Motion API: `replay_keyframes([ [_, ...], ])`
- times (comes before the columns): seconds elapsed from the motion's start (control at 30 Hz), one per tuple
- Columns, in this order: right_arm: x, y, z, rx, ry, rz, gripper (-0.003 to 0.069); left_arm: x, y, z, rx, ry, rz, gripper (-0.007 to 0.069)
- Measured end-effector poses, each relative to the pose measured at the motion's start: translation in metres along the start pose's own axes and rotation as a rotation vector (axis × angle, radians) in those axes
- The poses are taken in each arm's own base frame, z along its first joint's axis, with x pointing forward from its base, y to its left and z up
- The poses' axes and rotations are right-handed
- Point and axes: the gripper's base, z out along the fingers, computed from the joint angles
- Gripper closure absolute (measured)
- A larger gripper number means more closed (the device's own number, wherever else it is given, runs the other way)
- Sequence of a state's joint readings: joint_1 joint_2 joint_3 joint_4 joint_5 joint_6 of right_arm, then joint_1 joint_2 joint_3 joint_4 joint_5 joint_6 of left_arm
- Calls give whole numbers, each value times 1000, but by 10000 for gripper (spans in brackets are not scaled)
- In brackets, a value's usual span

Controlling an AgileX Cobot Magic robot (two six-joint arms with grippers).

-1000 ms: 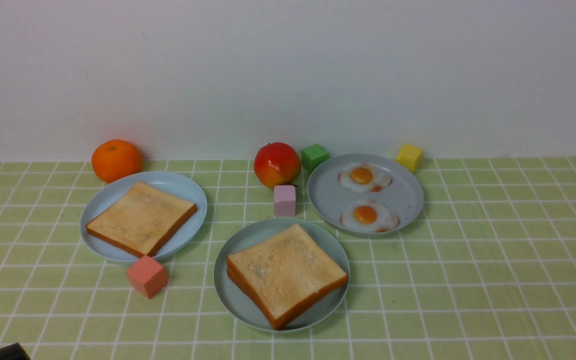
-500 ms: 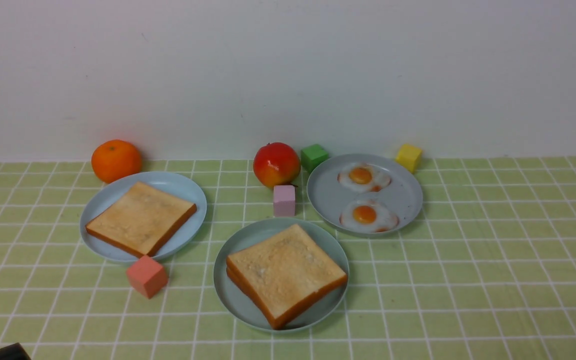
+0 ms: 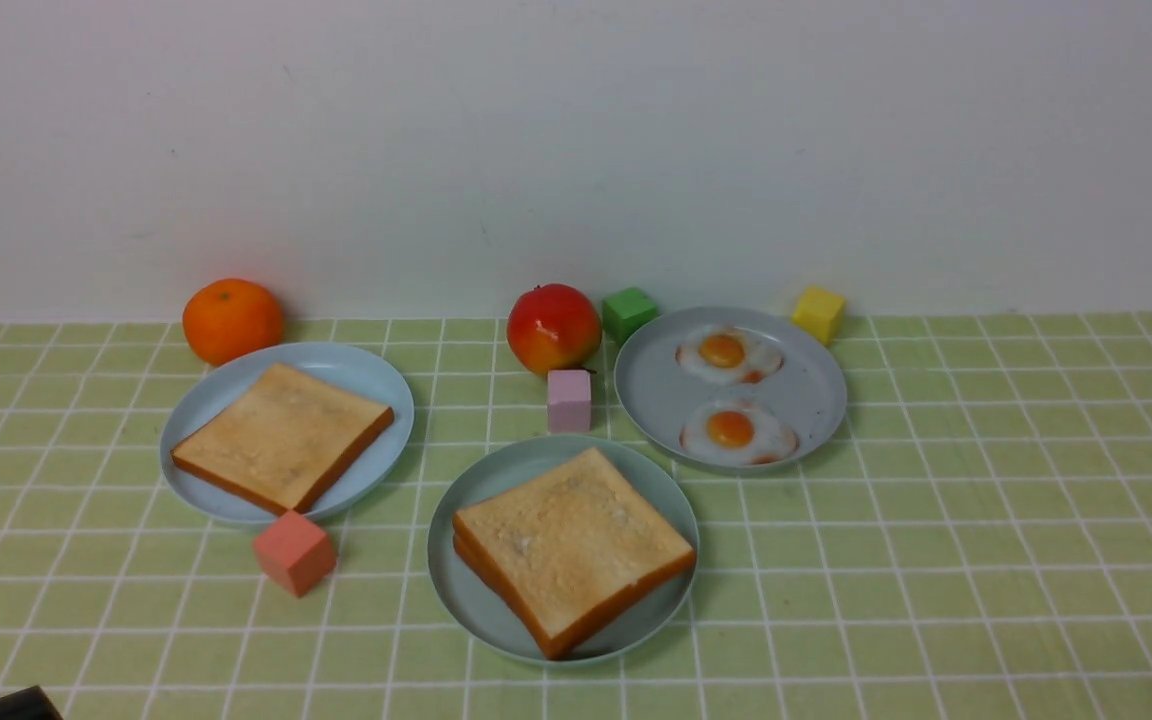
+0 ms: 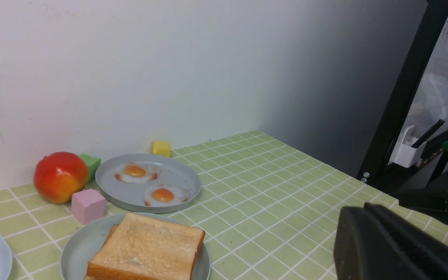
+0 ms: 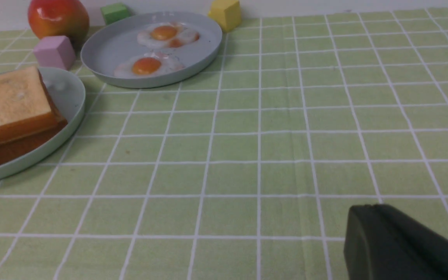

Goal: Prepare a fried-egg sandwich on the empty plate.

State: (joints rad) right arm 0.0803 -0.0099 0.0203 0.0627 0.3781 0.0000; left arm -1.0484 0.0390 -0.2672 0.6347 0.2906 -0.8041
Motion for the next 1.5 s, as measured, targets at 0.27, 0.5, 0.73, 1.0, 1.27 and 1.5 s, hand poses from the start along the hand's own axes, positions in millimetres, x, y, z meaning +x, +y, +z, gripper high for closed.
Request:
replay_keyframes([
  [0.27,0,0,0,1,3,-2,672,0,0,0,-1,1,0,627],
  [0.5,0,0,0,1,3,-2,672,0,0,0,-1,1,0,624],
  [0.73,0,0,0,1,3,-2,672,0,0,0,-1,1,0,621],
  [1.0,0,0,0,1,3,-2,672,0,0,0,-3,1,10,619],
  [1.27,0,0,0,1,5,-2,671,5,5,-1,-155,14,54,623],
  [1.5,0,0,0,1,5,-2,666,12,17,-2,-495,-74,143,638],
])
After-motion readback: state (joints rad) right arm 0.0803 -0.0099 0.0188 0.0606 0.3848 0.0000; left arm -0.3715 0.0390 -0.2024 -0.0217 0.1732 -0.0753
